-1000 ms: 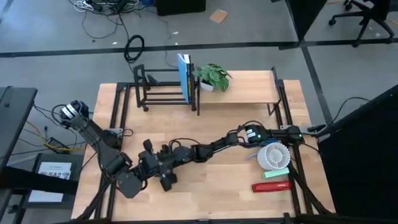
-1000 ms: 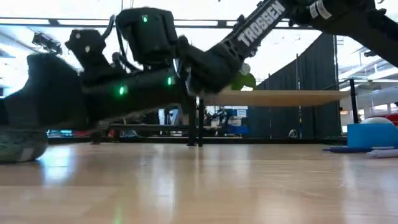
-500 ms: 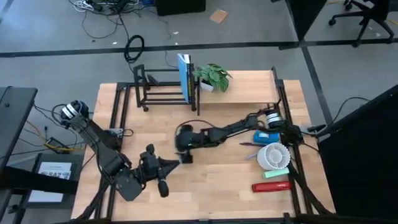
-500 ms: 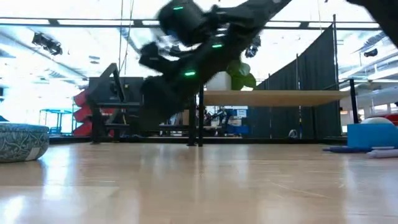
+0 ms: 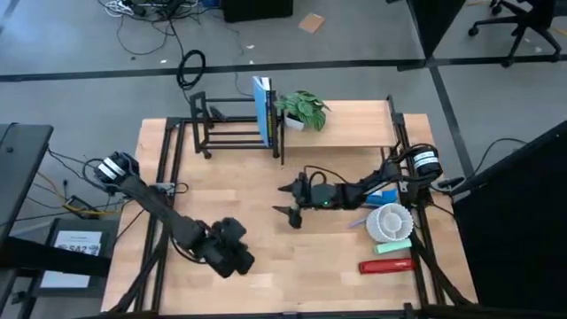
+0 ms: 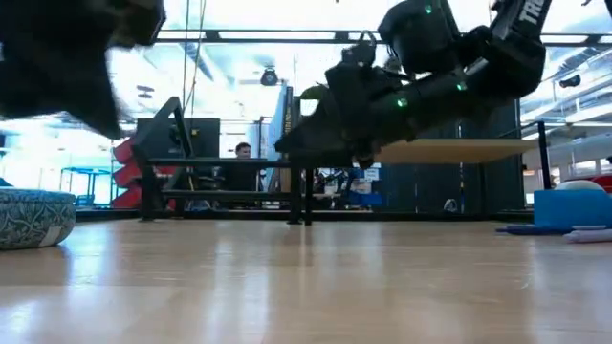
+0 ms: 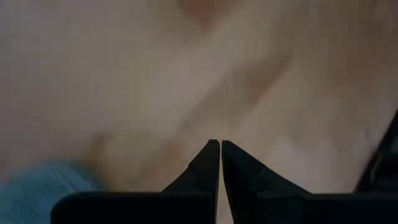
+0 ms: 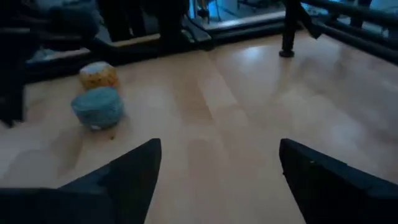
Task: Stock shelves
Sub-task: Remove the flower pot from the shelf
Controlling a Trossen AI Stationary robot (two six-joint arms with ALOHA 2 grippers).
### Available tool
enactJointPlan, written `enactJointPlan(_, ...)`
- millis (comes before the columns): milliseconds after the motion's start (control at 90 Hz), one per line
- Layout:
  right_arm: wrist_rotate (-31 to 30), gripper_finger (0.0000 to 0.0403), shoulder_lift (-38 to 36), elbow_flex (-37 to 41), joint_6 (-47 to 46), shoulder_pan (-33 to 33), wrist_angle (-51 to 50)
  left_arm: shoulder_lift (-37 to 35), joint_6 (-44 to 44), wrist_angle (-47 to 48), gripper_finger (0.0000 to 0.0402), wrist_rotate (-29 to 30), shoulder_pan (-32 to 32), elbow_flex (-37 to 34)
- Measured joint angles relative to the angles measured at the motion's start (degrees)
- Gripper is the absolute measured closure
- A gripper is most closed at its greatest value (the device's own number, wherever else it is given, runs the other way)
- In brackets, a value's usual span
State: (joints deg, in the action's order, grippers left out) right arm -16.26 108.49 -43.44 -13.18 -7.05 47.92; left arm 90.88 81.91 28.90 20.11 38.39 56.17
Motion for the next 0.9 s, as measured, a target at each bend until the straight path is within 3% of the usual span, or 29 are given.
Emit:
enactJointPlan(189,2.5,0.0107,0.0,0.8,-0.2,-0.7,-1.1,1.3,4.7,2.7,0.0402,-4.4,1.5,-1.3)
enactJointPlan(633,2.4,0.0108,-0.3,0.8,1.0,-1.3,-1.6,1.4,22.0,27.8,0.0402,-6.7,5.5,0.0)
enactJointPlan(789,1.5,0.0108,-8.1,0.9,2.3,-2.6,-8.0,1.4,24.2,39.7,0.0402,-4.7,6.7,6.1)
enactJointPlan(900,-2.1,0.0108,-17.0,0.8,5.5,-3.8,-15.3,1.4,24.6,47.6,0.0402,2.6,7.6,12.5)
